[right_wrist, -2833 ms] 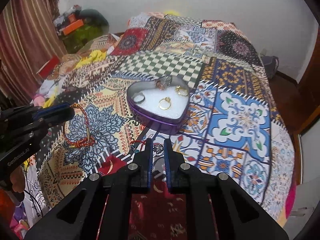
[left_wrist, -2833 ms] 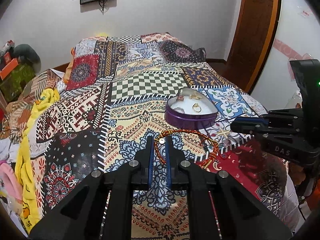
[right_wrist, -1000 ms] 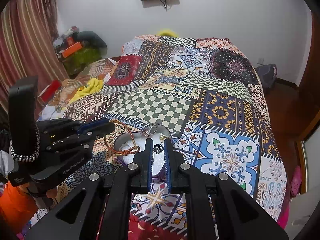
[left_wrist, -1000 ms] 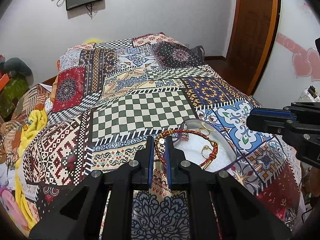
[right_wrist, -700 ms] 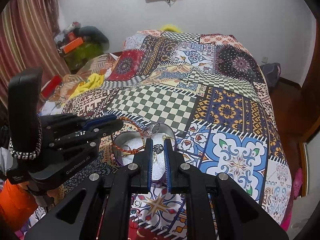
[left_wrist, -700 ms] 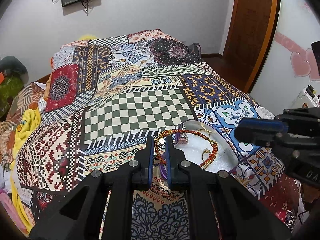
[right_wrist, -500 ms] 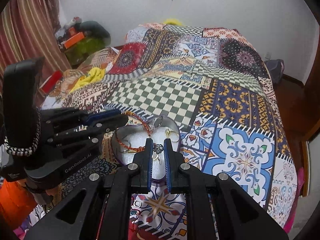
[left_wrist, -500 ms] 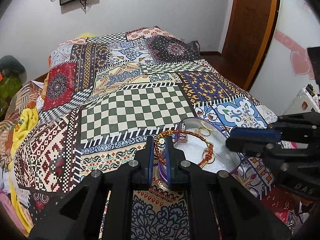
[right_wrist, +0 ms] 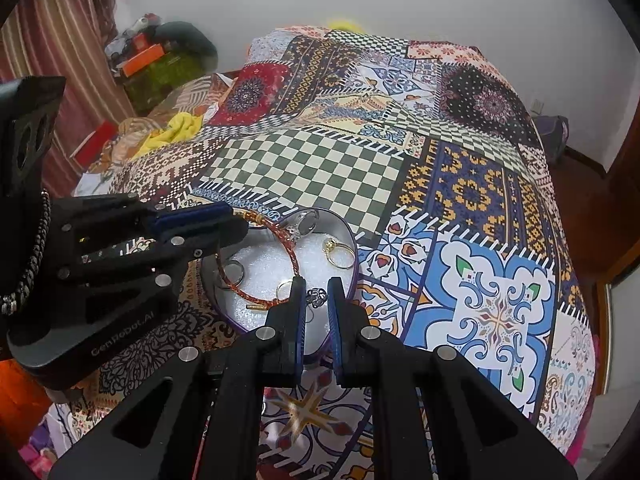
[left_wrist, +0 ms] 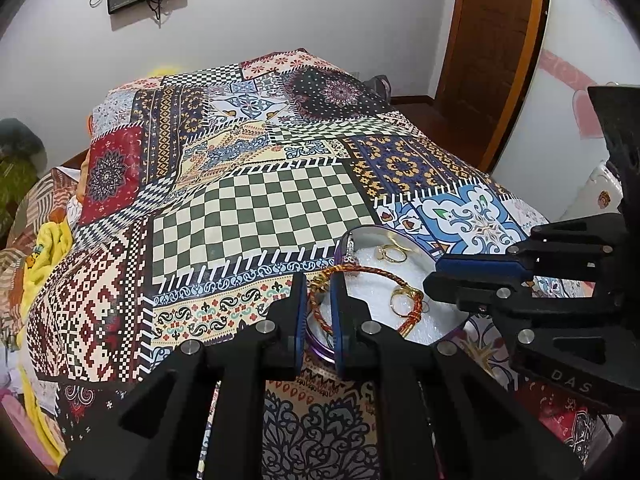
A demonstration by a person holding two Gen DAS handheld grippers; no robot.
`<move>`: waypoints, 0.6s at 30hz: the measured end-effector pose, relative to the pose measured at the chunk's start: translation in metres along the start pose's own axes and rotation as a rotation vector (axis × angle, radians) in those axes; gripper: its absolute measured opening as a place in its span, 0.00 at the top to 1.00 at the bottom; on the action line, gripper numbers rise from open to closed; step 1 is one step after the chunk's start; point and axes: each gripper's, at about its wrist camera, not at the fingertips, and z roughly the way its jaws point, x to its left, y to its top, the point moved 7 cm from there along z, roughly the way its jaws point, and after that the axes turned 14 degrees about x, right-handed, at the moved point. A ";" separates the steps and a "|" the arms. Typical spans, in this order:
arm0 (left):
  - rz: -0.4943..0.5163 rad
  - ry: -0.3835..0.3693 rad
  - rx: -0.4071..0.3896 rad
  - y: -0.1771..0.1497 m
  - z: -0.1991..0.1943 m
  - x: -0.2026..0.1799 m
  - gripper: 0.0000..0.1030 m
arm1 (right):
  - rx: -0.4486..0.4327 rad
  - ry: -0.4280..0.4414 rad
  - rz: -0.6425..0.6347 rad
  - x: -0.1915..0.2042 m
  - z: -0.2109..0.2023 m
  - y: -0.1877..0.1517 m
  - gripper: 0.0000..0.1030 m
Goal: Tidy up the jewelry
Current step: 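Lower the bracelet into the tin and open the left tool, then move the left tool to the red-and-blue beaded bracelet and grasp it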
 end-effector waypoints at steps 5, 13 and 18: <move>-0.009 -0.003 0.011 -0.005 -0.004 0.001 0.91 | 0.009 -0.019 -0.003 0.002 -0.001 0.000 0.91; -0.025 0.005 -0.006 -0.010 -0.023 0.003 0.83 | -0.011 -0.031 -0.001 0.005 -0.017 -0.002 0.81; -0.029 0.004 -0.023 -0.015 -0.039 0.000 0.74 | -0.029 -0.043 -0.001 0.008 -0.030 -0.006 0.81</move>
